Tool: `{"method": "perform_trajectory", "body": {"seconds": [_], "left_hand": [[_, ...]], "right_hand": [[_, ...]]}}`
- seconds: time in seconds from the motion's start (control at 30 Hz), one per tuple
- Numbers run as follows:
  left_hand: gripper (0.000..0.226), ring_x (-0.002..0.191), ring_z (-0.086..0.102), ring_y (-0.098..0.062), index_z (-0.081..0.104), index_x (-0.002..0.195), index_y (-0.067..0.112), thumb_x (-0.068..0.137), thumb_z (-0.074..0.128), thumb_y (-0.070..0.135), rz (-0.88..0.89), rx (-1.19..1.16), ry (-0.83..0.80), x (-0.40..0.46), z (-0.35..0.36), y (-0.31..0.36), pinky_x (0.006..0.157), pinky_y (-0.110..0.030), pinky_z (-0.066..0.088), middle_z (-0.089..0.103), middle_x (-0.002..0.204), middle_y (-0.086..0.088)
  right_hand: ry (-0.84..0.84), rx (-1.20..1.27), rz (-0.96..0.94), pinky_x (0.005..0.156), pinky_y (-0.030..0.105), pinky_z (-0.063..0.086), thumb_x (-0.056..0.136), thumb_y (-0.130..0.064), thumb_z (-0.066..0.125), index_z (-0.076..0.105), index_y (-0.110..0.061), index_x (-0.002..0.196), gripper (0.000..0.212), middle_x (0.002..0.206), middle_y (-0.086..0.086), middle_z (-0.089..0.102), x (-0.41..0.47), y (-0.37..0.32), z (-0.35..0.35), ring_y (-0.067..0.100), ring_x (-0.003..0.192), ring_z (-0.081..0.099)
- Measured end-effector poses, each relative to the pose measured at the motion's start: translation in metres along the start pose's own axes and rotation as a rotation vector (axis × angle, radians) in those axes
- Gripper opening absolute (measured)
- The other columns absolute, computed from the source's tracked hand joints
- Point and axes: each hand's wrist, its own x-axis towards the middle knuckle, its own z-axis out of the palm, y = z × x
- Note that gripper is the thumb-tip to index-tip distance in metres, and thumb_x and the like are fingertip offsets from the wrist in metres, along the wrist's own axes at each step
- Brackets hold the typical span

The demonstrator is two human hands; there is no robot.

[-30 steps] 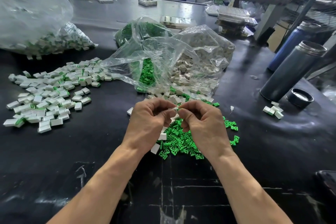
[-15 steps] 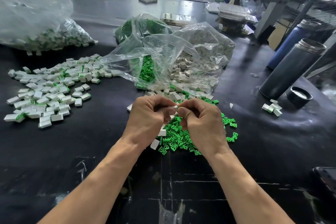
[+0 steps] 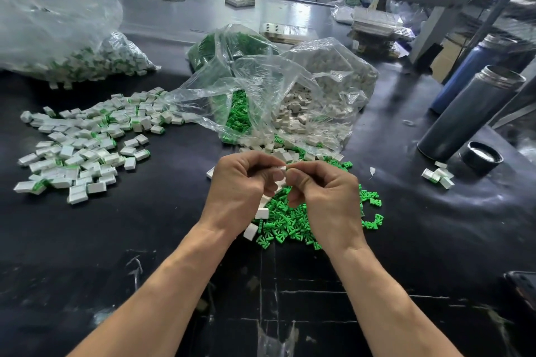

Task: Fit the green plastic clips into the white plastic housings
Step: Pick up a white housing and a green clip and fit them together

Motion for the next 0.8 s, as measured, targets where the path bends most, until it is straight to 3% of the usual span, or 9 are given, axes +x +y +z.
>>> {"method": "perform_trajectory", "body": {"seconds": [0.23,0.4,0.5,0.63,0.8], "left_hand": [[0.01,0.066,0.061,-0.012,0.076,0.09,0.014,0.09,0.074,0.004,-0.013,-0.015,0.026,0.004,-0.003,-0.002,0.061,-0.028,0.053,0.073,0.075,0.002],[0.007,0.066,0.062,0.001,0.076,0.089,0.012,0.089,0.075,0.005,-0.022,-0.047,0.0,0.001,0.001,-0.002,0.061,-0.01,0.047,0.075,0.078,0.005],[0.005,0.063,0.062,0.003,0.078,0.089,0.01,0.087,0.077,0.005,-0.025,-0.03,0.018,0.002,0.002,-0.001,0.06,-0.01,0.047,0.076,0.077,0.003],[0.009,0.056,0.058,0.003,0.079,0.086,0.012,0.087,0.077,0.003,-0.037,-0.025,0.09,-0.001,0.007,-0.003,0.054,-0.013,0.046,0.074,0.07,0.008],[0.016,0.049,0.052,-0.001,0.078,0.081,0.017,0.085,0.078,0.002,-0.081,-0.088,0.126,-0.006,0.014,-0.005,0.051,-0.017,0.046,0.071,0.063,0.007]], "right_hand": [[-0.08,0.215,0.062,0.048,0.031,0.055,0.1,-0.008,0.065,0.076,-0.009,0.094,0.012,0.077,0.01,0.071,0.004,-0.002,0.001,0.018,0.055,0.059],[-0.017,0.109,0.013,0.048,0.026,0.052,0.095,-0.004,0.071,0.074,-0.009,0.091,0.007,0.066,0.001,0.067,0.002,-0.001,0.001,0.013,0.056,0.059],[0.022,0.032,-0.006,0.049,0.023,0.051,0.093,-0.007,0.075,0.075,-0.018,0.084,0.014,0.064,-0.003,0.067,0.0,-0.001,-0.001,0.01,0.056,0.06],[0.044,0.093,0.037,0.05,0.031,0.056,0.092,-0.004,0.074,0.075,-0.012,0.081,0.014,0.064,0.003,0.066,-0.003,-0.003,0.004,0.014,0.056,0.061],[0.029,0.145,0.067,0.053,0.028,0.057,0.092,0.002,0.072,0.074,-0.007,0.08,0.015,0.064,0.003,0.067,-0.004,-0.003,0.004,0.014,0.058,0.062]]}}
